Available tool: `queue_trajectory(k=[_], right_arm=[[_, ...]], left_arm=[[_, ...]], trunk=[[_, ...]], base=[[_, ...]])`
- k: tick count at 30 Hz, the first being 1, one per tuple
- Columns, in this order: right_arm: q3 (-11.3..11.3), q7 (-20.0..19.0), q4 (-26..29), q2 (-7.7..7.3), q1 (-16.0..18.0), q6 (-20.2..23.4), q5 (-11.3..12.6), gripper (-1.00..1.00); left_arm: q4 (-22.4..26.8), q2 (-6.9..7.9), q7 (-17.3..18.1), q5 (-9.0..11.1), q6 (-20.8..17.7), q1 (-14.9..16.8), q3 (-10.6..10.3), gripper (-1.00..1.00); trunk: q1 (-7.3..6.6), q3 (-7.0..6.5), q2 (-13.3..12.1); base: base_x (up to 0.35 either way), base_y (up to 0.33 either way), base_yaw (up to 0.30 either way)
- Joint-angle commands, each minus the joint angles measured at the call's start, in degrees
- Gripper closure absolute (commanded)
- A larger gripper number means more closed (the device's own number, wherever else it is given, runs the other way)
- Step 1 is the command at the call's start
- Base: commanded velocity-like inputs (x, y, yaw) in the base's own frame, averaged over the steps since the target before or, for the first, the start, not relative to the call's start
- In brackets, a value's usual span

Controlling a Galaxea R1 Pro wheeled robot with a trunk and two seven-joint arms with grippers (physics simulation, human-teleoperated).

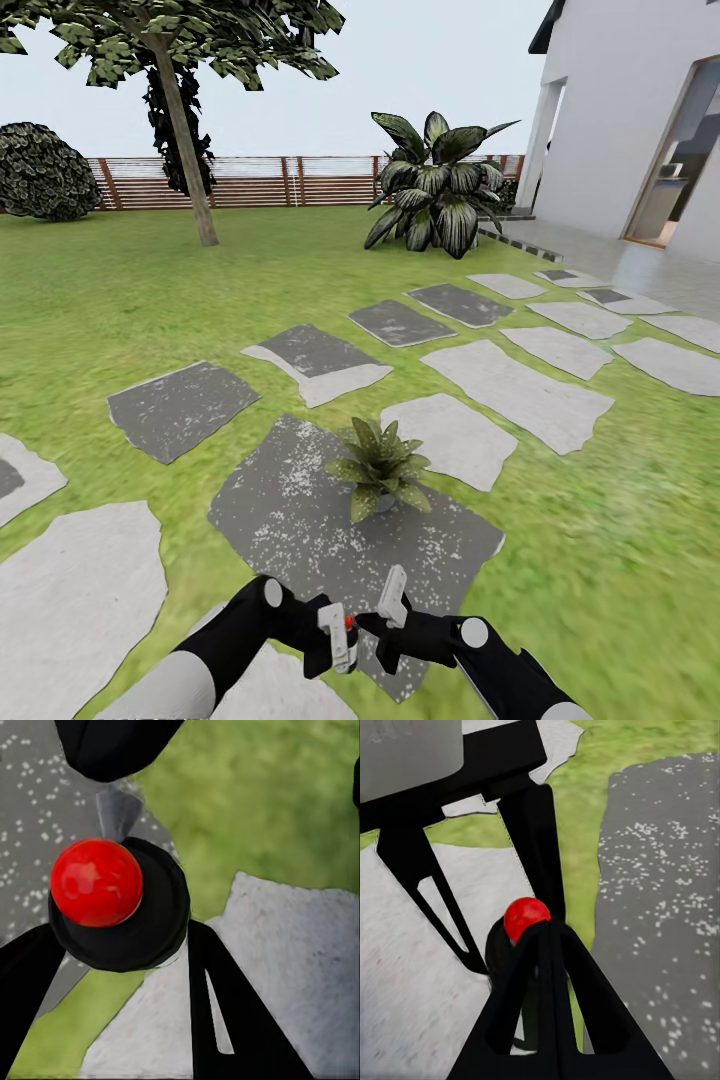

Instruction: Pick up the pesticide atomizer in the garden and spray insectifuge to fully cover both potted plants in the garden.

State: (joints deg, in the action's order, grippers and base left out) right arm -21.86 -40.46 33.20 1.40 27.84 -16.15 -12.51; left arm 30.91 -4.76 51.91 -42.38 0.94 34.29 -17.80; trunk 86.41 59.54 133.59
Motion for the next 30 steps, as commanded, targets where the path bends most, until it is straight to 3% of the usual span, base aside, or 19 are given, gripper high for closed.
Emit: queue_trajectory(k=[1, 15, 16, 20, 24, 26, 28, 29, 30], right_arm=[[0.06, 0.03, 0.02, 0.01, 0.02, -0.36, -0.59, 1.0], [0.06, 0.09, -0.08, -0.46, 0.02, -0.37, -0.59, 1.0], [0.06, 0.1, -0.12, -0.68, 0.02, -0.37, -0.59, -1.0], [0.42, 0.26, -0.35, -3.0, 0.02, -0.4, -0.44, -1.0], [0.56, 0.96, -4.05, -3.66, 0.02, -0.51, -0.4, -1.0], [0.6, 4.07, -6.76, -3.73, 0.02, -0.59, -0.35, -1.0], [0.49, 12.7, -10.16, -3.76, -0.08, -0.64, -0.27, -1.0], [0.46, 15.9, -11.7, -3.75, -0.1, -0.69, -0.21, -1.0], [0.44, 20.75, -14.31, -3.7, -0.17, -0.85, -0.05, -1.0]], left_arm=[[0.01, 0.28, 0.14, -0.46, -0.02, 0.18, 0.05, 1.0], [-2.24, 12.46, 0.05, -0.29, -0.9, -0.25, 0.26, 1.0], [-3.44, 13.18, 0.02, -0.19, -0.92, -0.26, 0.32, 1.0], [-8.7, 15.82, -0.39, -0.01, -0.66, -0.27, 0.39, 1.0], [-10.13, 15.94, -3.93, 0.79, -0.73, -0.33, 1.45, 1.0], [-11.42, 15.56, -8.68, 4.65, -0.64, -0.4, 5.49, 1.0], [-13.98, 15.31, -14.94, 11.94, -0.31, -0.44, 11.02, 1.0], [-14.62, 15.28, -16.81, 14.26, -0.23, -0.44, 12.19, 1.0], [-15.54, 15.21, -19.54, 17.82, -0.16, -0.45, 13.23, 1.0]], trunk=[[-0.01, 0.05, 0.02], [-0.01, 0.05, 0.02], [-0.01, 0.05, 0.02], [-0.01, 0.05, 0.02], [-0.01, 0.05, 0.02], [-0.01, 0.05, 0.02], [-0.01, 0.05, 0.02], [-0.01, 0.05, 0.02], [-0.01, 0.05, 0.02]], base=[[0.0, 0.0, 0.0], [0.0, 0.0, 0.0], [0.0, 0.0, 0.0], [0.0, 0.0, 0.0], [0.0, 0.0, 0.0], [0.0, 0.0, 0.0], [0.0, 0.0, 0.0], [0.0, 0.0, 0.0], [0.0, 0.0, 0.0]])
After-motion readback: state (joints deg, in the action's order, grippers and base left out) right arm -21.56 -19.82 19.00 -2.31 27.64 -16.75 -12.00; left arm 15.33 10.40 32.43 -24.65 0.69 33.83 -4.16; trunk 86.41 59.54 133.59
